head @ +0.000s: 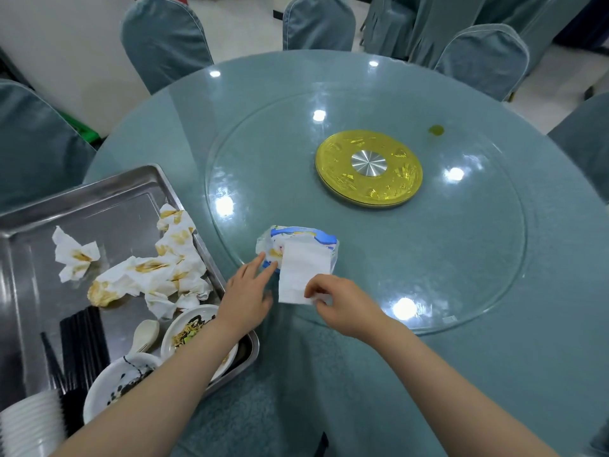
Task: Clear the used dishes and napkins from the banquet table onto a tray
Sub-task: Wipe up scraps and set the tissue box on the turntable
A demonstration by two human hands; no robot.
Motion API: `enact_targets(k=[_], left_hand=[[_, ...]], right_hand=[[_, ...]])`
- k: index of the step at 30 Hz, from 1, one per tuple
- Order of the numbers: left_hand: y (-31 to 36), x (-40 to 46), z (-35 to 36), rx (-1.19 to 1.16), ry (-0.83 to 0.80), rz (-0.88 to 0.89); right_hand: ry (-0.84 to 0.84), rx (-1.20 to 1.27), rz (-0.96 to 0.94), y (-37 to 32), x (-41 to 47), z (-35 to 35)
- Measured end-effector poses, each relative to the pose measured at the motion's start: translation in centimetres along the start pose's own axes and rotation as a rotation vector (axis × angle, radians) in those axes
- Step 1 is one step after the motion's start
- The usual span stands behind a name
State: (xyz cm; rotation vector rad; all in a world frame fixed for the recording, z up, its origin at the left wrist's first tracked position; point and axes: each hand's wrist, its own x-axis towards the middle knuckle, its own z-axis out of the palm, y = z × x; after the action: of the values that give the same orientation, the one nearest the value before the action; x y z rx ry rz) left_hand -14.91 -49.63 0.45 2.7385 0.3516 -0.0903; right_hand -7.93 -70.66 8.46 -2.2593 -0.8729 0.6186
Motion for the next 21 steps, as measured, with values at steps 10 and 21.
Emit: enact_targets(k=[10, 21], left_hand=[[0.1, 0.0, 0.1, -0.007, 0.018, 0.003], [-0.4, -0.1, 0.5, 0.003, 0.031, 0.016]], right_hand=[[-0.121, -0.02, 0.129, -0.7, 2.3, -0.8], [-0.017, -0.17, 0.102, 0.2, 8.9, -1.3]])
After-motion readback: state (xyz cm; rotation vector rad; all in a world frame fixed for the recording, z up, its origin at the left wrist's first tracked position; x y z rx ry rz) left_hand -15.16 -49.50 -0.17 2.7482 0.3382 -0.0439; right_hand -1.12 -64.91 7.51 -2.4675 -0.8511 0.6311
